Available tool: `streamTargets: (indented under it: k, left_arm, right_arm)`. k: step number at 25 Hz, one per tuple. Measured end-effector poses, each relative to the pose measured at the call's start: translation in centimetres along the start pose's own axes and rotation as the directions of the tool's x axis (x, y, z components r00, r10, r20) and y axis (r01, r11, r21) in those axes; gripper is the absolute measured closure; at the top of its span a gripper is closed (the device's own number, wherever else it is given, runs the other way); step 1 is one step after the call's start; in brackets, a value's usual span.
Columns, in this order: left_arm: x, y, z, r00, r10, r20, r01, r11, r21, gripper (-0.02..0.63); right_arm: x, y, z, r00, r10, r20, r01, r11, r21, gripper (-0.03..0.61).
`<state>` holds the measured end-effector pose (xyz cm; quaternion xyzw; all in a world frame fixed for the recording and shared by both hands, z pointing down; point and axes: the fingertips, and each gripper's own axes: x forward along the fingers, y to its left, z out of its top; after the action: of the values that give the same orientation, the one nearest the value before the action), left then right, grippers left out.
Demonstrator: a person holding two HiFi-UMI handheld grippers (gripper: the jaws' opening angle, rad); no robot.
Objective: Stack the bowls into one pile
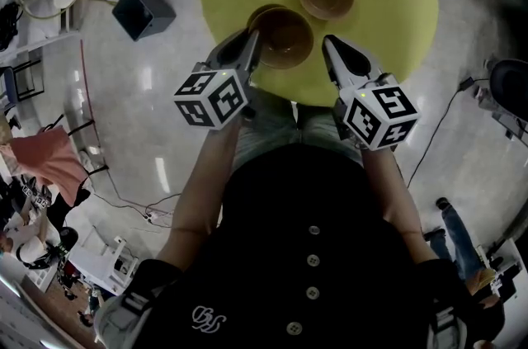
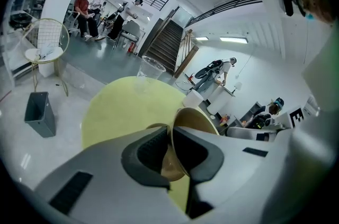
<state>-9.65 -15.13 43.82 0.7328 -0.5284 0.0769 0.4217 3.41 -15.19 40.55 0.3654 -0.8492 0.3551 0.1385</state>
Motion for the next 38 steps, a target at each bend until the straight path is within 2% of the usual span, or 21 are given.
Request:
streamTargets:
  k: [4,25,29,38]
  left_arm:
    - [-0.2,1.1,1.0,1.0,0.013,-0.013,-0.013,1.0,-0.002,0.58]
    - [2.1,3.1,-0.7,0.994,-0.011,-0.113,0.014,1.0,0.025,0.58]
    - [1.8,2.3,-1.6,0.993,-0.013,-0.118,0.019,0.999,0.047,0.578]
    - [2.0,3.2,-0.4,0.994,0.009,-0.113,0.0,0.997,0.073,0.572]
  right_arm:
    - [0.8,0.6,0.7,1.0,-0.006,-0.01,0.006,1.0,0.005,0.574]
    - [2.7,0.0,-0.5,0.998,-0.061,-0.027,0.062,0.996,0.062,0.574]
    - [1.6,0.0,-1.3,0.998,-0.064,-0.023,0.066,0.996,0.067,0.574]
    - [2.2,0.0,-0.7,0.997,-0.077,-0.028,0.079,0.995,0.067,0.574]
